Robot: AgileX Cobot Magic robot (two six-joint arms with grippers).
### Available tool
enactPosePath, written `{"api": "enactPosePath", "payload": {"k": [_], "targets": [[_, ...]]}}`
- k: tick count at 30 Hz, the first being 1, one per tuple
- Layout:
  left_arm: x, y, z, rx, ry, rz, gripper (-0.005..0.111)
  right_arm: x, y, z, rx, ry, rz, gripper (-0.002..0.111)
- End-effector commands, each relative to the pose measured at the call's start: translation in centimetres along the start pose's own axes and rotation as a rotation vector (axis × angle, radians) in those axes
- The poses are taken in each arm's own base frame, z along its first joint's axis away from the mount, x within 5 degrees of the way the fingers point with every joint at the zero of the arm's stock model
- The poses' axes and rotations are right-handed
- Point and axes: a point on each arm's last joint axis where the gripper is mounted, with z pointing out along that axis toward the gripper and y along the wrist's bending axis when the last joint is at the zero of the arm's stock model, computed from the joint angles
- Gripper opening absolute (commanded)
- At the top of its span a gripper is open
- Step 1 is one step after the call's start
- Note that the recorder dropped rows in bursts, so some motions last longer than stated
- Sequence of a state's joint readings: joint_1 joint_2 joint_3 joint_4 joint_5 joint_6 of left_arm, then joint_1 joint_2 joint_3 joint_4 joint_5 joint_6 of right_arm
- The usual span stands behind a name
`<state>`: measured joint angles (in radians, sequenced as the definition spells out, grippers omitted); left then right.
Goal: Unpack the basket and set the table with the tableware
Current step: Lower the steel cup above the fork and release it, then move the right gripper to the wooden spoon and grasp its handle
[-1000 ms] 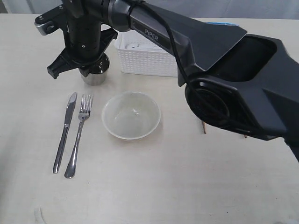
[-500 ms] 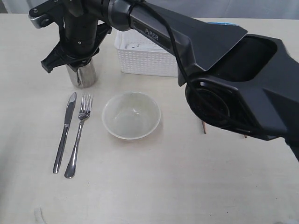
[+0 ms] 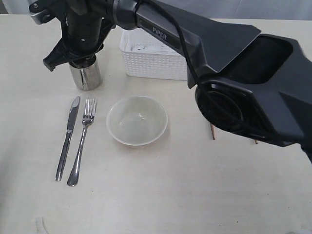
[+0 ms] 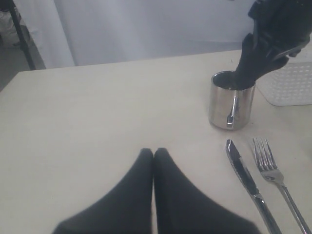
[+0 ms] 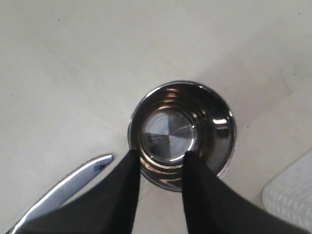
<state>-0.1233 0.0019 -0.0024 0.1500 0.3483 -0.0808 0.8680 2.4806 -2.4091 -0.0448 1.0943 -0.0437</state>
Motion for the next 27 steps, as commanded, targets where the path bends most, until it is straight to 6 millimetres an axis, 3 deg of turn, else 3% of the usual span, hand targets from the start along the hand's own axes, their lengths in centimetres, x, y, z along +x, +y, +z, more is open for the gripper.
{"api": "enactPosePath", "payload": {"k": [1,6,10,15,21,27], "targets": [[0.1,0.0,0.0,0.005,0.0,-0.002,0.0,-0.9,-0.4,-5.6,-0.012,-0.03,0.013,0.029],[0.1,0.0,0.0,0.005,0.0,-0.002,0.0,-1.3,-0.2,-12.0,-0.062,-0.093,0.021,0.024],[0.1,0.0,0.0,0.005,0.0,-0.002,0.0,-0.7,-0.6,-16.6,-0.032,-0.138,-0.001,0.0],[0.1,0.0,0.0,0.005,0.0,-0.002,0.0,1.5,-2.2,-20.9,0.053,-0.141,0.043,0.0],[0.1,0.0,0.0,0.005,0.0,-0.002,0.0,6.5,-7.3,-22.6,0.169,-0.04,0.207,0.0],[0.1,0.0,0.0,0.005,0.0,-0.002,0.0,13.8,-12.5,-20.0,0.233,0.121,0.436,0.0]]}}
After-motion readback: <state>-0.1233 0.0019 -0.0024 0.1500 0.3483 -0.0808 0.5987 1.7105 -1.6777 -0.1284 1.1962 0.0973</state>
